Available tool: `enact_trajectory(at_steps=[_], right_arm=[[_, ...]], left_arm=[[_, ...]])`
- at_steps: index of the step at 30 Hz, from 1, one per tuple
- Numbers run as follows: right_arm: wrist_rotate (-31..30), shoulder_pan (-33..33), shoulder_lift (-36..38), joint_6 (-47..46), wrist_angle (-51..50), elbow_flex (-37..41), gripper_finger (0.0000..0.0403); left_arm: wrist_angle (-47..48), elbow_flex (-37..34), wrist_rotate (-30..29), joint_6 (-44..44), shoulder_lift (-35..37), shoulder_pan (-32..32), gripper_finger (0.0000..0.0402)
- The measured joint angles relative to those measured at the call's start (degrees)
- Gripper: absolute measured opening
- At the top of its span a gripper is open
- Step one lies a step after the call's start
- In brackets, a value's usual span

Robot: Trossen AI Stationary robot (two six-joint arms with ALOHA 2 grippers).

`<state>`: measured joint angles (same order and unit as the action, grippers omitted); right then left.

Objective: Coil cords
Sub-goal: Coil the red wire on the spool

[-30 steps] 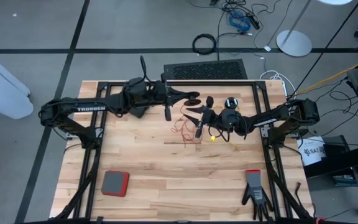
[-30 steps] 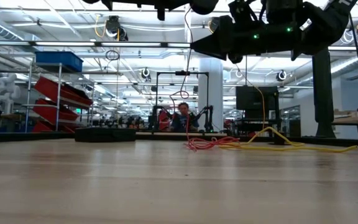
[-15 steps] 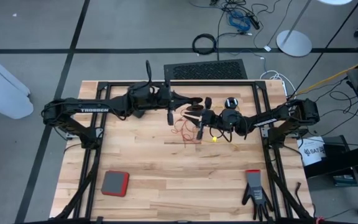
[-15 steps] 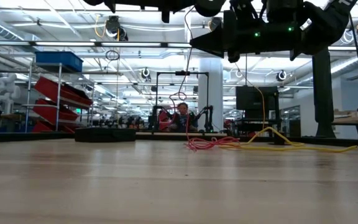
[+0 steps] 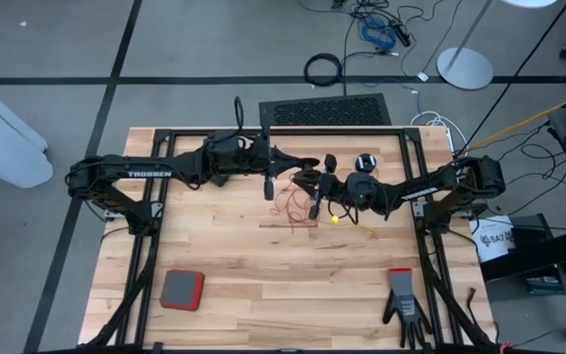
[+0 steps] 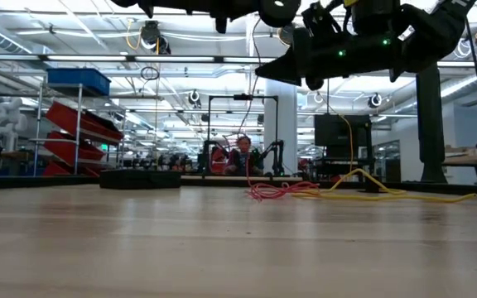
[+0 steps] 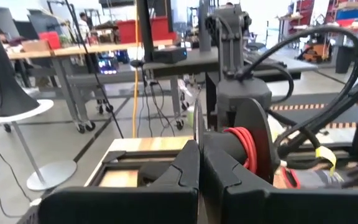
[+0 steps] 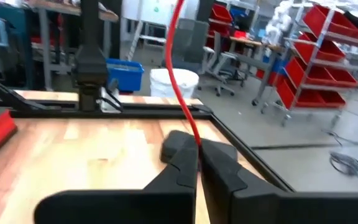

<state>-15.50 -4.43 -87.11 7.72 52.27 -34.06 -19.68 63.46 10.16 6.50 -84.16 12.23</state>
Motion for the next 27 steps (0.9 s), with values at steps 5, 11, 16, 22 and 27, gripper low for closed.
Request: enact_trajectory(at_steps=[5, 11, 16, 22, 27], right_arm=[[-2.9, 0.0, 0.0, -1.47, -3.2, 0.0, 0.0001], [-5.39, 0.03, 0.0, -3.92, -7.31, 0.0, 0.0001], [-5.71, 0.03, 0.0, -6.76, -11.61, 0.0, 0.0], [-7.52, 0.0, 0.17, -9.38, -17.38, 0.0, 0.0], [-10.11, 0.03, 1.61, -10.65, -21.21, 0.0, 0.0]], left_arm=[[5.24, 0.0, 0.38, 2.15, 0.02, 0.11, 0.0], [13.33, 0.0, -1.67, 6.27, 0.02, 0.15, 0.0], [18.56, 0.0, -6.38, 10.21, 0.02, 0.17, 0.0], [23.69, 0.0, -9.72, 13.31, 0.07, 0.17, 0.0], [27.26, 0.0, -8.96, 13.45, 0.09, 0.17, 0.0]])
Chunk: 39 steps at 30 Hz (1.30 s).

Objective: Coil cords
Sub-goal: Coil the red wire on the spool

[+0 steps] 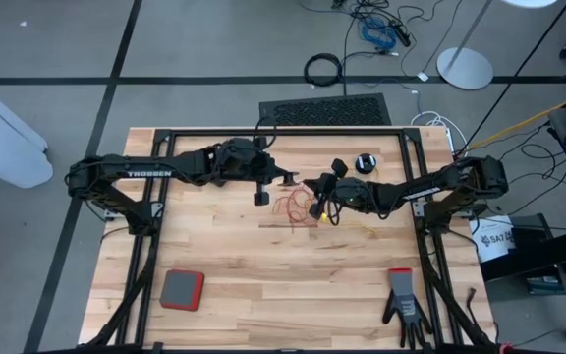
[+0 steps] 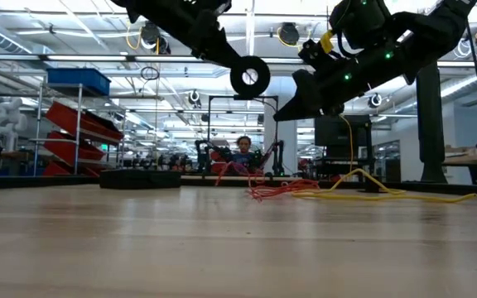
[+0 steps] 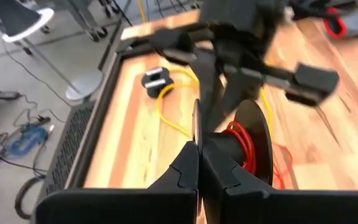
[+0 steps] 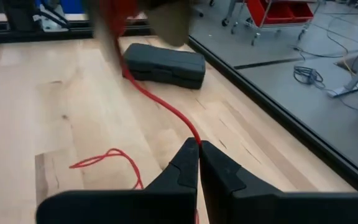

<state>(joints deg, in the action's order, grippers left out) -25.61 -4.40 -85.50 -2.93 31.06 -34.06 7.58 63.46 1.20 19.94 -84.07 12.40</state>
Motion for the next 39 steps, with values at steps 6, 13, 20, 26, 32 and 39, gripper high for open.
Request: enact_trajectory(at_steps=[6, 13, 20, 26, 32, 39], right_arm=[[-0.08, 0.0, 2.38, -0.09, -0.84, 0.04, 0.0], [0.52, 0.69, 5.15, -1.1, -0.13, 0.04, 0.0], [2.03, 0.72, 5.19, -3.71, 2.21, 0.04, 0.0], [2.06, 0.74, 5.17, -3.74, 6.2, 0.04, 0.0], [1.86, 0.67, 5.15, -4.14, 7.46, 0.04, 0.0], [-1.02, 0.48, 4.16, -3.08, 9.47, -0.08, 0.0]], left_arm=[[3.49, 0.0, 0.15, 0.41, 0.02, 0.0, 0.0], [4.94, -0.81, -3.75, 1.97, 0.02, 0.0, 0.0], [-2.13, -1.64, -5.52, 2.92, -1.41, -0.31, 0.0], [-9.03, -1.66, -10.62, 6.63, -6.88, -1.45, 0.0], [-20.18, -1.66, -15.43, 7.47, -11.05, -2.82, 0.0], [-30.07, -1.62, -20.65, 6.48, -14.28, -3.43, 0.0]])
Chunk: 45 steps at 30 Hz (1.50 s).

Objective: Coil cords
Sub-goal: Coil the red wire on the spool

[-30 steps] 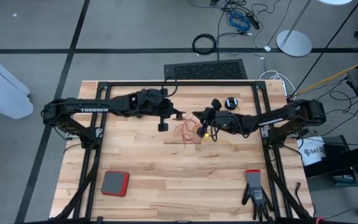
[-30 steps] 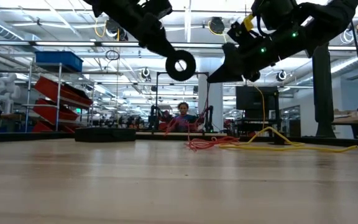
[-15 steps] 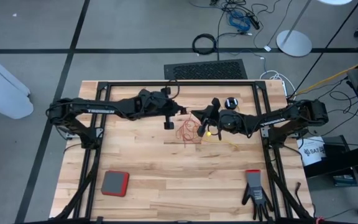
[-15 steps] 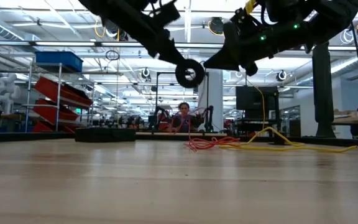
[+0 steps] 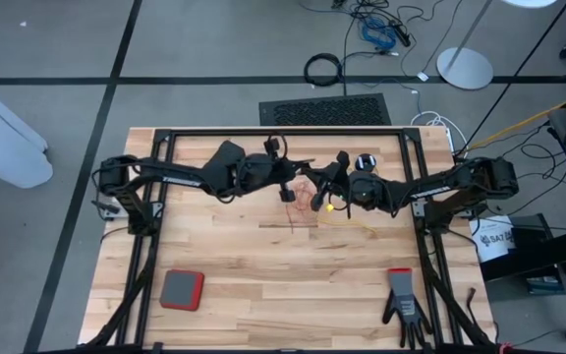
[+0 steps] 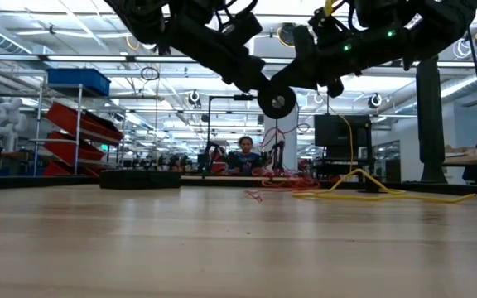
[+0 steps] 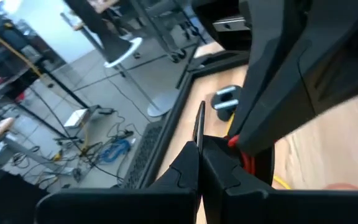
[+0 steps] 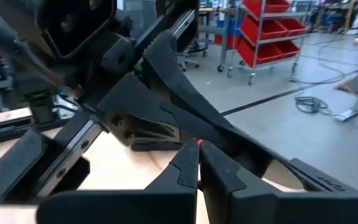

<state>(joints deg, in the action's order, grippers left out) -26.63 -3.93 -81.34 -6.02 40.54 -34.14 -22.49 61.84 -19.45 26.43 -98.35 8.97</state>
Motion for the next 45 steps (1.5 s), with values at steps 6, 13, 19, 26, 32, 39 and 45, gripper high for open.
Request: enact_trajectory(at_steps=[6, 13, 19, 26, 32, 39, 45], right_arm=[[-1.72, 0.0, -1.55, 2.37, 1.6, -0.07, 0.0], [-3.07, 0.05, -1.55, 3.71, -0.88, -0.03, 0.0], [-3.61, 0.0, -1.41, 3.26, -0.39, -0.03, 0.0], [-2.65, 0.27, -1.44, 2.77, 1.73, 0.03, 0.0001], [-2.84, 0.29, -2.32, 1.97, 4.74, 0.17, 0.0001], [-3.15, 0.3, -3.1, 3.38, 6.22, 0.17, 0.0001], [-3.36, 0.29, -3.13, 7.0, 5.7, 0.17, 0.0]], left_arm=[[-1.15, 0.14, -1.82, 0.01, -0.87, -0.11, 0.0], [2.45, 0.42, -6.26, 3.85, -0.69, -0.17, 0.0], [-0.73, 0.42, -7.13, 4.38, -0.69, -0.17, 0.0], [-7.54, 0.43, -7.23, 4.1, -0.69, 0.0, 0.0], [-12.4, 0.56, -7.57, 4.09, -0.56, 0.04, 0.0], [-16.1, 0.61, -6.56, 3.92, -0.52, 0.0, 0.0], [-16.07, 0.59, -6.34, 3.91, -0.52, 0.0, 0.0]])
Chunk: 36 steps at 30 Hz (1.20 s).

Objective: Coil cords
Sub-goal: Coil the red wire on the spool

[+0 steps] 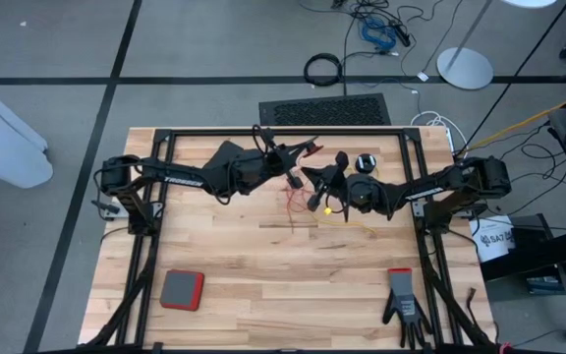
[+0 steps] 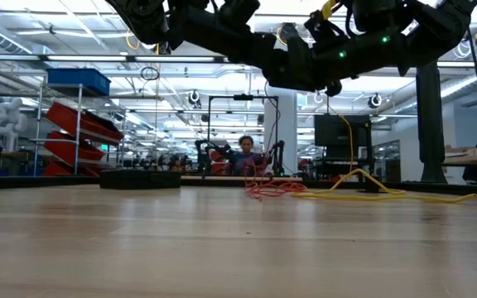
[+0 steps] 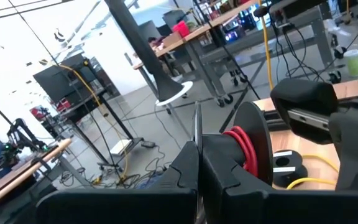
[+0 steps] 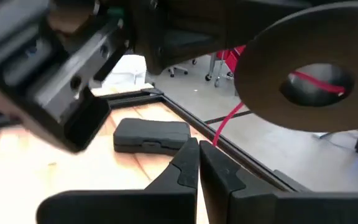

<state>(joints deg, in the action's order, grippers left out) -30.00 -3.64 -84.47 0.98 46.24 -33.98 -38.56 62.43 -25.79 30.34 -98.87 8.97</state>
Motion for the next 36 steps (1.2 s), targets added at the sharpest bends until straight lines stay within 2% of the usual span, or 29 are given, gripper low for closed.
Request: enact_trajectory(at_steps=[4, 14, 19, 21, 24, 29, 33, 36], right_arm=[[-0.1, 0.0, 0.0, 3.73, -3.11, 0.0, 0.0014], [-1.54, -0.54, 0.04, 7.69, -9.84, 0.0, 0.0101], [-1.58, -2.87, 0.09, 6.66, -10.13, 2.32, 0.0113], [-0.77, -4.09, 0.09, 5.54, -7.16, 4.37, 0.0111], [4.62, -5.67, -0.58, 4.68, 3.04, 8.36, 0.0108], [9.13, -7.57, -5.17, 1.97, 17.7, 13.76, 0.0105], [14.07, -8.57, -10.61, 1.83, 24.59, 13.67, 0.0105], [13.91, -8.78, -15.0, 1.93, 26.75, 11.92, 0.0105]], left_arm=[[-0.01, -0.04, 1.17, -0.1, 0.0, 0.0, 0.0], [0.08, -0.09, 1.69, -0.21, -0.02, 0.0, 0.0], [0.08, -0.09, 1.76, -0.21, -0.04, 0.0, 0.0], [0.06, -0.09, 2.09, -0.61, -0.07, 0.0, 0.0], [0.02, -0.11, 4.36, -2.86, -0.07, 0.01, 0.0], [-0.96, -0.15, 4.92, -3.49, -0.07, 0.06, 0.0], [-1.54, -0.15, 6.86, -4.76, -0.09, 0.09, 0.0], [-1.82, -0.15, 7.22, -5.91, -0.09, 0.06, 0.0]])
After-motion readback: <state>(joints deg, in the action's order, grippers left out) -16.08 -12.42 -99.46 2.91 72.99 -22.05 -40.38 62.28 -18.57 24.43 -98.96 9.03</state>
